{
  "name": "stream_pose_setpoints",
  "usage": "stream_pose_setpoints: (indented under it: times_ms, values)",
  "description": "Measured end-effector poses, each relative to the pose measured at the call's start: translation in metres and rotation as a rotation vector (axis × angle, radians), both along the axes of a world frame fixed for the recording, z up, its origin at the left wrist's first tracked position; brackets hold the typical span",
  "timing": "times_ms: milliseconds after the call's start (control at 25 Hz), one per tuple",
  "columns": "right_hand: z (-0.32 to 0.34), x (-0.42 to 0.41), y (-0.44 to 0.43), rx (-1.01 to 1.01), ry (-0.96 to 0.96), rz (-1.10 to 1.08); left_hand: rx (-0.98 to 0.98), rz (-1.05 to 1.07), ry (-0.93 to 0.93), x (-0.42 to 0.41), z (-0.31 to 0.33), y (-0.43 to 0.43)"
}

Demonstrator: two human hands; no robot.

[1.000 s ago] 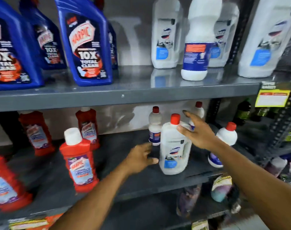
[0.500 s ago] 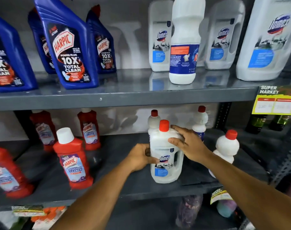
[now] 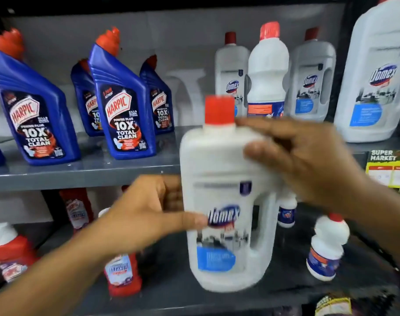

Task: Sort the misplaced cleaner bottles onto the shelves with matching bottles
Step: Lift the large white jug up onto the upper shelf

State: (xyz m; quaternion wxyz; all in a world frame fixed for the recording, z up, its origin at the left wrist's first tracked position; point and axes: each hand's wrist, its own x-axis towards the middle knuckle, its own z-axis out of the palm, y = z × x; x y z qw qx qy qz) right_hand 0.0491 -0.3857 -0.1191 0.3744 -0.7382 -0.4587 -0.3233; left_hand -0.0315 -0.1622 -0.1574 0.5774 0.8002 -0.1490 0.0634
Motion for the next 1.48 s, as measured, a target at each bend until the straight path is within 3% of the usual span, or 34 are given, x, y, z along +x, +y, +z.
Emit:
stream_pose_setpoints:
  times_ms: [120,280,600,800,880,960,1040,1120,1240,1480]
  values:
    - [0.080,0.010,0.017,0.009,-0.195,-0.029,-0.096,0.072,-0.183,0.010,0.066,0.001]
    - [0.149,0.055,0.045,0.013,-0.202,-0.076,-0.201,0.197,-0.289,0.053,0.113,0.008]
    - [0.163,0.111,0.067,-0.181,-0.180,-0.458,-0.284,0.298,-0.277,0.115,0.112,0.018]
    - [0.168,0.114,0.056,-0.277,-0.142,-0.491,-0.262,0.270,-0.299,0.127,0.111,0.012]
    - [0.173,0.115,0.045,-0.298,-0.084,-0.477,-0.171,0.384,-0.382,0.124,0.106,0.009]
    - [0.178,0.115,0.028,-0.333,0.000,-0.453,0.086,0.653,-0.643,0.110,0.091,0.000]
    - [0.178,0.115,0.009,-0.398,0.101,-0.417,0.332,0.730,-0.913,0.084,0.067,-0.028]
    - [0.176,0.116,-0.001,-0.390,0.198,-0.338,0.448,0.562,-0.828,0.072,0.050,-0.056]
    - [0.177,0.116,-0.008,-0.297,0.281,-0.269,0.428,0.378,-0.442,0.090,0.042,-0.084]
    - [0.172,0.092,-0.025,-0.203,0.164,-0.260,0.338,0.451,-0.344,0.128,0.043,-0.102]
